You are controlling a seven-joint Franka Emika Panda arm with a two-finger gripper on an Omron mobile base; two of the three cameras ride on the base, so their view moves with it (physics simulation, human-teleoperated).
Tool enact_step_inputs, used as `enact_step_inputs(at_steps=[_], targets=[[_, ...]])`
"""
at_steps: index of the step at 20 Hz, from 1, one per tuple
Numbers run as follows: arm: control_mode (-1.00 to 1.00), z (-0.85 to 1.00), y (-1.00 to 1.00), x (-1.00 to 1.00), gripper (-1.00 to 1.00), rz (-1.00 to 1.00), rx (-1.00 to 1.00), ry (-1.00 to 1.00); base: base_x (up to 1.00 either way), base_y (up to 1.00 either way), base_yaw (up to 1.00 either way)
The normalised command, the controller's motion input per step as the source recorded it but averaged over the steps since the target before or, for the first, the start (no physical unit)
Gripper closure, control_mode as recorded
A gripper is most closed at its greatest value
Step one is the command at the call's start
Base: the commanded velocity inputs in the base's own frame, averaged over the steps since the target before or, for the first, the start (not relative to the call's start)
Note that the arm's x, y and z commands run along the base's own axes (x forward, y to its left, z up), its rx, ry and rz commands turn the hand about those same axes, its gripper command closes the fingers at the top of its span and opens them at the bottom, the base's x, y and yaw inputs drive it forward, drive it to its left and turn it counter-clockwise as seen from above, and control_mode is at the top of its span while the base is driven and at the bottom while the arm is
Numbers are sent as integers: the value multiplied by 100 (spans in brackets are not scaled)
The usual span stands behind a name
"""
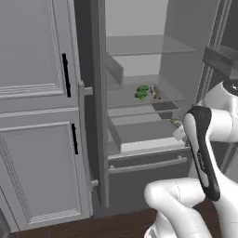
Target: Place one broccoli and one fish in each tupperware on the nearby counter, to pack two identical lunches.
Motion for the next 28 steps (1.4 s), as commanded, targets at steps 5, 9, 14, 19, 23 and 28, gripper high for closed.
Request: enact_step_inputs(at_steps=[5,9,14,19,23,28], targets=[[100,0,0,0,100,0,0,0,-100,14,28],[100,0,0,0,100,0,0,0,-44,36,79],[100,0,0,0,100,0,0,0,-2,34,88],[100,0,0,0,100,0,0,0,69,14,70],[100,0,0,0,100,0,0,0,97,27,52],[100,0,0,0,100,0,0,0,100,18,41]])
